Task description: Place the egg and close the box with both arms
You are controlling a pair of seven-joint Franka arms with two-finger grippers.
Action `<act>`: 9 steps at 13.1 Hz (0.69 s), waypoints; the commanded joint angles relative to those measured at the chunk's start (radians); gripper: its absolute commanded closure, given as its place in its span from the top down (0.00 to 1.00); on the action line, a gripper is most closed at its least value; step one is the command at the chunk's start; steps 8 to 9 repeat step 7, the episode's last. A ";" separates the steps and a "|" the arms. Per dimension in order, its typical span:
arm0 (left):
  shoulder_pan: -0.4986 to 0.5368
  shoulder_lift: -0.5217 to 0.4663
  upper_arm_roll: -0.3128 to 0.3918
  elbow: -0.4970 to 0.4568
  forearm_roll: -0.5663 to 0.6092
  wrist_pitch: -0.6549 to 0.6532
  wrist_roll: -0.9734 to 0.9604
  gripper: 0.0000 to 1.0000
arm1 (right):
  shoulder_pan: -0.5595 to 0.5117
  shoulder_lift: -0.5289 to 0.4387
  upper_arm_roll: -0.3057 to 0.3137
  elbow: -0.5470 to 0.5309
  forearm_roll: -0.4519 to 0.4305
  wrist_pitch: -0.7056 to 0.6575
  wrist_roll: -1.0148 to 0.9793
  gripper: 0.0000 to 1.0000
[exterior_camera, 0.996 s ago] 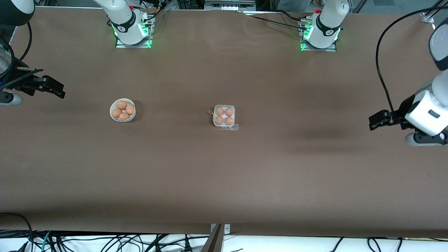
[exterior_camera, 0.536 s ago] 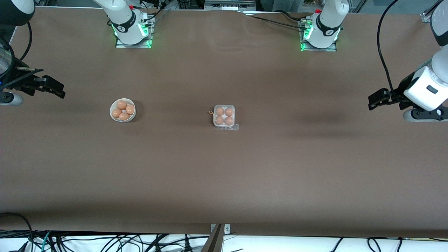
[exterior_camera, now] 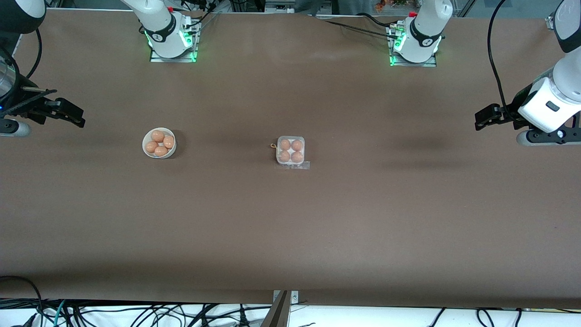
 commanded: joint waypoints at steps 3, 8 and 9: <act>0.013 -0.078 0.001 -0.059 0.009 0.011 0.045 1.00 | -0.005 -0.012 0.006 -0.011 0.005 -0.003 -0.012 1.00; 0.013 -0.081 0.010 -0.050 0.005 0.009 0.045 1.00 | -0.005 -0.012 0.006 -0.011 0.005 -0.003 -0.012 1.00; 0.013 -0.081 0.010 -0.050 0.005 0.009 0.045 1.00 | -0.005 -0.012 0.006 -0.011 0.005 -0.003 -0.012 1.00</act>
